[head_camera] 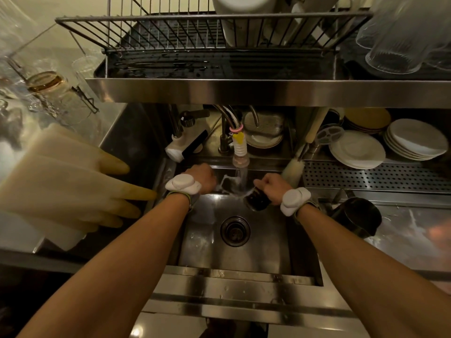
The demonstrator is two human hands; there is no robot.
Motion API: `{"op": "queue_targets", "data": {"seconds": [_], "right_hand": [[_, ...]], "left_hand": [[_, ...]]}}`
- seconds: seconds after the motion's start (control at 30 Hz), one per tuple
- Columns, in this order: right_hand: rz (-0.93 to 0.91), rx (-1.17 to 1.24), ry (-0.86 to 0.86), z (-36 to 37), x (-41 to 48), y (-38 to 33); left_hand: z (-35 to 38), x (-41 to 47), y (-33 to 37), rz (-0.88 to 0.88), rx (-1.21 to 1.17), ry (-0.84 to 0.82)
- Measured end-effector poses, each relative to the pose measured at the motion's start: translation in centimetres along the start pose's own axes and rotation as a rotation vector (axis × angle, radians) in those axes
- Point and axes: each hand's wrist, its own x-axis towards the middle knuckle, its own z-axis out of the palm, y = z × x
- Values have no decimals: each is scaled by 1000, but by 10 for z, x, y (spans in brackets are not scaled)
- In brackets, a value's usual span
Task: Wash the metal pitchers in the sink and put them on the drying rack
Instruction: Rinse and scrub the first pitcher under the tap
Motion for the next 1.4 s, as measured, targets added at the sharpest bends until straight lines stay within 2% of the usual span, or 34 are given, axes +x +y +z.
{"op": "queue_targets", "data": {"seconds": [1.4], "right_hand": [[-121, -389, 65, -26, -9, -50]], "left_hand": [[-14, -21, 8, 47, -26, 12]]}}
